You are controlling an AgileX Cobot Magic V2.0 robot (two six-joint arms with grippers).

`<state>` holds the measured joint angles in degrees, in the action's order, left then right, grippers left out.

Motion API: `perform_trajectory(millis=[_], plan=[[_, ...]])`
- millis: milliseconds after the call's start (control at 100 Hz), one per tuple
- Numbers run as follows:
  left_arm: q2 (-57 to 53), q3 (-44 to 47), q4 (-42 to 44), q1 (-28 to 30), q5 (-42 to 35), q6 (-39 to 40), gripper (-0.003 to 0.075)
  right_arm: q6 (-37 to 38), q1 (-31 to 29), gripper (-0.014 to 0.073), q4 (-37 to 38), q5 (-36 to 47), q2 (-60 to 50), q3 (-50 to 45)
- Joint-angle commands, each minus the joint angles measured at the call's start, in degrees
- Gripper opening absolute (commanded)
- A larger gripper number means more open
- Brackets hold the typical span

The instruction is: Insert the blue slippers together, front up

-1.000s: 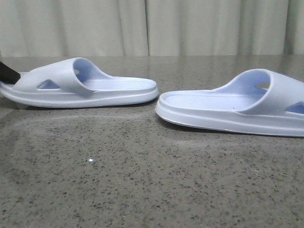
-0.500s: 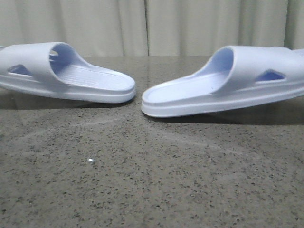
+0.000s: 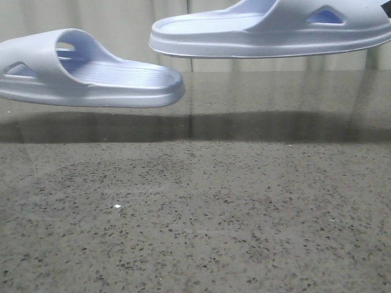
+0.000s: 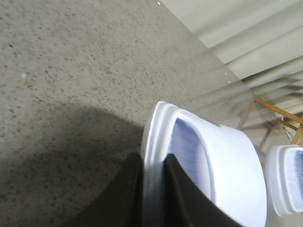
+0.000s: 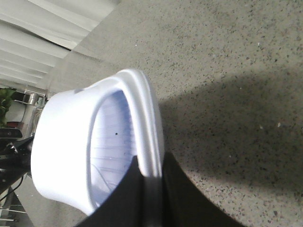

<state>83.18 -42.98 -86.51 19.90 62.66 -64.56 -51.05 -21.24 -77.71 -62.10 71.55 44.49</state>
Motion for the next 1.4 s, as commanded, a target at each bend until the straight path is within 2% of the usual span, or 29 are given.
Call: perform_trajectory(millis=[0, 260, 650, 900, 1040, 1390], plan=[[-0.6, -0.7, -4.8, -1.9, 4.1, 0.0, 0.0015, -1.7, 1.1, -0.0101, -4.3, 0.1, -0.8, 1.8], [1.8, 0.0, -8.7, -4.2, 10.0, -0.1, 0.0015, -3.3, 2.8, -0.0101, -4.3, 3.6, -0.8, 1.8], [2.0, 0.0, -11.2, -8.3, 10.0, 1.6, 0.0015, -5.4, 3.6, -0.0101, -6.2, 0.6, 5.7, 1.8], [2.0, 0.0, -13.0, -9.5, 10.0, 1.9, 0.0015, -7.5, 9.9, -0.0101, -7.6, 3.6, 8.5, 1.8], [2.0, 0.0, -13.1, -9.9, 10.0, 2.5, 0.0015, -9.3, 13.6, -0.0101, -12.1, 6.1, 8.7, 2.1], [4.0, 0.0, -15.0, -15.0, 10.0, 2.5, 0.0015, -9.8, 25.9, -0.0100, -13.7, 4.7, 19.1, 12.3]])
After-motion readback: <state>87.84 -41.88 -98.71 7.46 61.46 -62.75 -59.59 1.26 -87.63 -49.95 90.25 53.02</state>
